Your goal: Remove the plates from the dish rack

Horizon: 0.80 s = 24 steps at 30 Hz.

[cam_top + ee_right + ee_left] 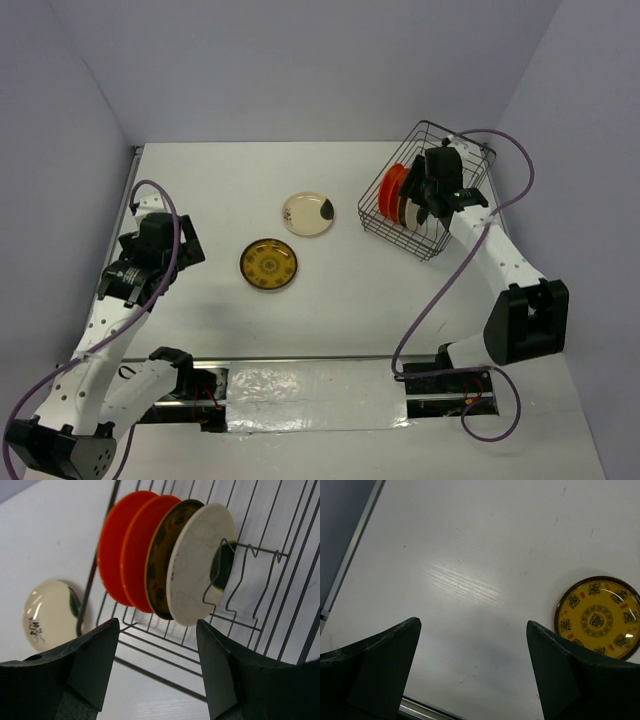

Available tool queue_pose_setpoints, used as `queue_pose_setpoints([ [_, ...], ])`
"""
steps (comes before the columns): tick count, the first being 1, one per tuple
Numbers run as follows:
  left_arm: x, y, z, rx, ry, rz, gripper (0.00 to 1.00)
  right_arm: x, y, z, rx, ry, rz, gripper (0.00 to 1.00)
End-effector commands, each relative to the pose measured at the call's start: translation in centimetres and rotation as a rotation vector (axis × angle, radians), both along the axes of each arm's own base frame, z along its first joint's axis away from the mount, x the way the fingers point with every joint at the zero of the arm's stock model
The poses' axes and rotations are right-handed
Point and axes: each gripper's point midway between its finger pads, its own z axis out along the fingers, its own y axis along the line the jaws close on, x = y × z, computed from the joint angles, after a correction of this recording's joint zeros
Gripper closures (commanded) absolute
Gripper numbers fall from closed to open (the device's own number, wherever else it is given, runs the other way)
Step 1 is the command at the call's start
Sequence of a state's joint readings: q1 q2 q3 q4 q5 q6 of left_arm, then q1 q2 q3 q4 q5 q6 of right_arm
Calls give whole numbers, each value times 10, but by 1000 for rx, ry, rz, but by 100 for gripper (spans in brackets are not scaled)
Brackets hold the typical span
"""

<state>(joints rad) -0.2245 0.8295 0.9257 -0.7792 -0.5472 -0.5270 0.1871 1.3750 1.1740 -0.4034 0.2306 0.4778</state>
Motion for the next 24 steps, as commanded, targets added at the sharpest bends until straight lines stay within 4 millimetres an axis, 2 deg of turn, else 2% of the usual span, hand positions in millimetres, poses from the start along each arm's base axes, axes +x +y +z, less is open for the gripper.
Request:
queue_pose_setpoints([
  [1,13,-11,10,-24,-42,-79,0,21,-9,-3,3,-8,2,31],
  [3,15,-16,7,-32,-29,-108,1,29,-17,-4,7,-6,-13,34],
  [7,17,-18,4,-36,-19,-119,1,41,-23,-24,5,47,-35,39],
  [12,18,-20,3,-39,-17,-127,1,55,-22,-43,15,70,-25,44],
  [15,18,-22,3,-43,-16,-136,1,64,-23,-46,18,72,-24,52],
  [17,18,-23,3,-45,-16,-140,1,66,-22,-46,22,75,-23,67],
  [20,18,-23,3,-44,-17,-141,1,64,-21,-40,33,57,-24,82],
  [24,18,-23,5,-48,-28,-147,1,55,-22,-7,42,-15,-35,94],
])
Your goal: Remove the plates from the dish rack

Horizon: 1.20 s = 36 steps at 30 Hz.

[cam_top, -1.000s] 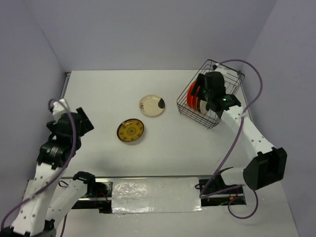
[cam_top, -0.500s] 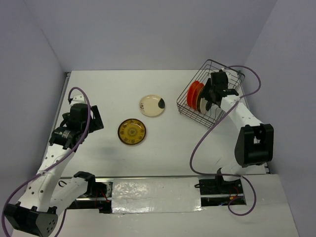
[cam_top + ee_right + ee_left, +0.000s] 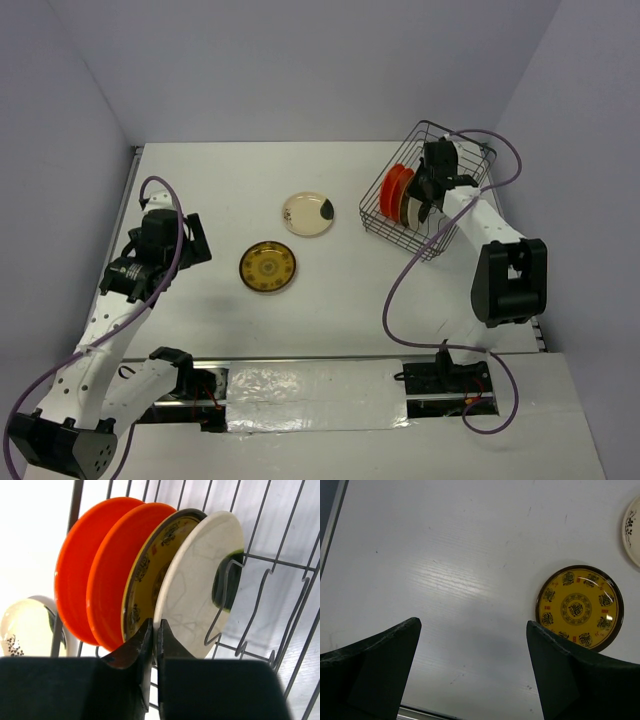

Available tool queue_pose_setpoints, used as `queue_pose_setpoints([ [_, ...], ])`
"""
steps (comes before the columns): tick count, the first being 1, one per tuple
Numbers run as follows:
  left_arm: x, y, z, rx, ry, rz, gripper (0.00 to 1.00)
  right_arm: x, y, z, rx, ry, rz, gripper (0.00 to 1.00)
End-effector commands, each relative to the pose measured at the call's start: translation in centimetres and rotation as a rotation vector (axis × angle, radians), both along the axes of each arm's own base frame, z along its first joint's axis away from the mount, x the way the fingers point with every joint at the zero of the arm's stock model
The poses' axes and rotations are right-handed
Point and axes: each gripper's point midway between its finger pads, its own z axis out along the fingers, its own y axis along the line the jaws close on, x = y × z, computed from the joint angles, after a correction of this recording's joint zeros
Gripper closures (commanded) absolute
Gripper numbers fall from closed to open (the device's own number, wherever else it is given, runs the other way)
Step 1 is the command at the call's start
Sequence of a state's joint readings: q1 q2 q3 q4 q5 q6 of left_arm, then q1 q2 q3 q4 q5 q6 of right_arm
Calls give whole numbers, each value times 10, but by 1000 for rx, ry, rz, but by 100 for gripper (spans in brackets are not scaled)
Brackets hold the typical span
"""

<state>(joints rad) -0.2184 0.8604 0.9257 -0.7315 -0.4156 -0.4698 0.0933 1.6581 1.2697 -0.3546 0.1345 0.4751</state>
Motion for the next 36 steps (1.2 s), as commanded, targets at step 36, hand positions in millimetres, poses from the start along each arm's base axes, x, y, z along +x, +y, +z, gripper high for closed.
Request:
queue_pose_setpoints([
  [36,-9,18,31,10,-134,87,1,-27,320,4,-708,30,946,83],
])
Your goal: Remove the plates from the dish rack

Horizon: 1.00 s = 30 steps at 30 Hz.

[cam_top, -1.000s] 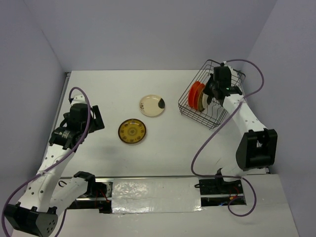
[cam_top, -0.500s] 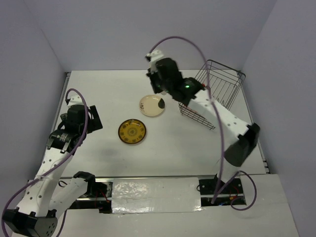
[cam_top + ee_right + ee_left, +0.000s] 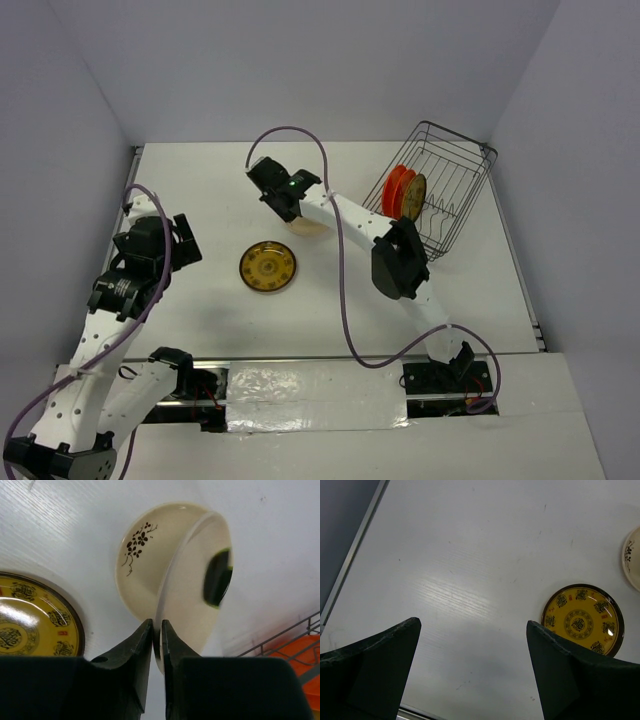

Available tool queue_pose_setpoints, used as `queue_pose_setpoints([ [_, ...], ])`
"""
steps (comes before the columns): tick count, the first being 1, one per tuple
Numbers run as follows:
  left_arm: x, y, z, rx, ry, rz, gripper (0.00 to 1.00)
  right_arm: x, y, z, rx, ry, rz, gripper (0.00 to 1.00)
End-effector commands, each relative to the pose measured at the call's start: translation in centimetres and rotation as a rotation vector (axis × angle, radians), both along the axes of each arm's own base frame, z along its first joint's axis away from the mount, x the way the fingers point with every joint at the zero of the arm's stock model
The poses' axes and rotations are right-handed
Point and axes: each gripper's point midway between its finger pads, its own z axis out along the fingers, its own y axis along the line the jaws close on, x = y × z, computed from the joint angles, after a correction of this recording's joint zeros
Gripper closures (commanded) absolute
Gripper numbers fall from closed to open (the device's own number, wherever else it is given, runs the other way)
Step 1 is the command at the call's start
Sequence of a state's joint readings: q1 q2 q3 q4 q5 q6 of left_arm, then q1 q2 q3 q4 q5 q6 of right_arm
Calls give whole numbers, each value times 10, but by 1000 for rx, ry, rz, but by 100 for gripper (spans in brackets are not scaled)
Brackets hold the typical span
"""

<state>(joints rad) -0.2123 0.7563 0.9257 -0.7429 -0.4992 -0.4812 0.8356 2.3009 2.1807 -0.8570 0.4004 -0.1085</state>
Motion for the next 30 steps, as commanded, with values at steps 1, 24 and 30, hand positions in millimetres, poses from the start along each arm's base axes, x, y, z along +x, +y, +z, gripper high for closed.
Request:
queue_pose_setpoints([
  [1,3,0,8,-13,-34,8,0,6,6,23,36,-55,-8,79],
  [24,3,-2,9,-20,-48,-6,1,29,-251,153,752,-240,-733,47],
  [30,4,-4,8,-20,-35,-15,1,44,-266,131,757,-196,-756,53],
])
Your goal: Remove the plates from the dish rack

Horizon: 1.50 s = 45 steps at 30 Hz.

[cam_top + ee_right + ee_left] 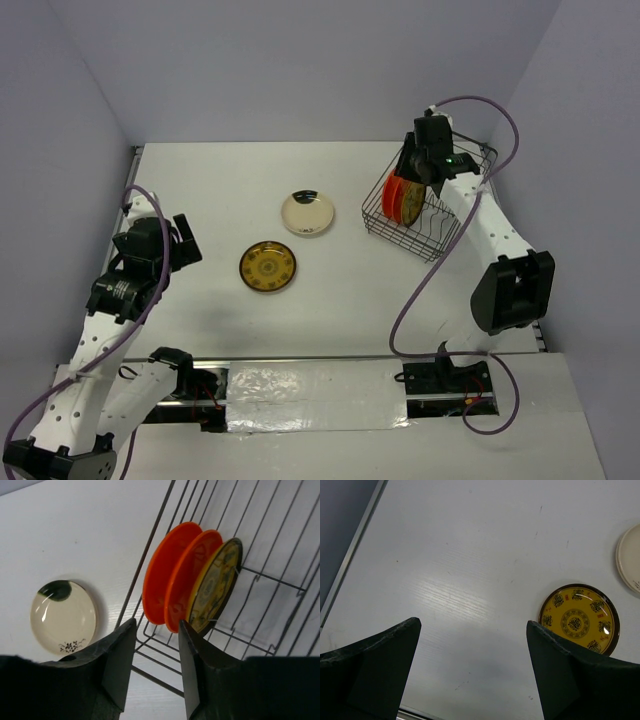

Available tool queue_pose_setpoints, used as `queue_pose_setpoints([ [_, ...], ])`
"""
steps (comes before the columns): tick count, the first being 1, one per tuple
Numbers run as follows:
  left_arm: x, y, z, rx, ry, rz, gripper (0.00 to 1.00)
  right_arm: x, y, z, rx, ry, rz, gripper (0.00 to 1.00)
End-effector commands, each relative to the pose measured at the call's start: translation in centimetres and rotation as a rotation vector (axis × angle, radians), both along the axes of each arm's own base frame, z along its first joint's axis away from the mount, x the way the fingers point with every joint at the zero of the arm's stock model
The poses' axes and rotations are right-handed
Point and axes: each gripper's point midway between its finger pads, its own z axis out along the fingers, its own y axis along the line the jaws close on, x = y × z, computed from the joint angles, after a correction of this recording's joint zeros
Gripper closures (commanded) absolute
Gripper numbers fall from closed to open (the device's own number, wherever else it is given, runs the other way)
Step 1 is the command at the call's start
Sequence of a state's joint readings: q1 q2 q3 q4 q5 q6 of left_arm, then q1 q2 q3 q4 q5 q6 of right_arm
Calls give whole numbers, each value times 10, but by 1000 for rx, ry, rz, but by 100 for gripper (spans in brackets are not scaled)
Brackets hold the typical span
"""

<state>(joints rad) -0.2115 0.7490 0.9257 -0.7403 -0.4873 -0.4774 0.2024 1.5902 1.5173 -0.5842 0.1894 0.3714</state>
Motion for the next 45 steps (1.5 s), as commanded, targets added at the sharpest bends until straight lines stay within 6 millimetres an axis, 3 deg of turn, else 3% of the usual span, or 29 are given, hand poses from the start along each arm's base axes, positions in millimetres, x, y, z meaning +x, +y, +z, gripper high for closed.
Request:
queue_pose_setpoints([
  [1,4,-2,5,-14,-27,-3,0,22,14,18,77,-82,28,55],
  [9,4,-2,6,-15,-31,-6,1,34,-2,-28,28,34,-74,60],
  [19,5,-3,6,-16,-31,-11,0,40,-6,-46,12,54,-91,60],
  [26,4,-2,7,-17,-35,-7,1,44,-7,-70,-2,118,-110,61],
  [29,4,-3,7,-16,-33,-9,0,45,-4,-71,19,114,-103,67],
  [30,4,-3,7,-16,-33,-9,1,45,0,-70,33,115,-95,75],
  [33,4,-3,7,-16,-33,-9,0,41,6,-58,85,93,-95,92],
  [34,4,-3,7,-17,-36,-9,0,40,9,-37,117,35,-88,93],
  [36,4,-3,7,-17,-36,-9,0,35,14,-23,170,-11,-86,94],
  [43,3,-2,8,-18,-40,-7,1,4,37,97,280,-254,38,96],
  [45,3,-2,9,-18,-43,-6,0,-8,53,123,259,-307,114,96],
])
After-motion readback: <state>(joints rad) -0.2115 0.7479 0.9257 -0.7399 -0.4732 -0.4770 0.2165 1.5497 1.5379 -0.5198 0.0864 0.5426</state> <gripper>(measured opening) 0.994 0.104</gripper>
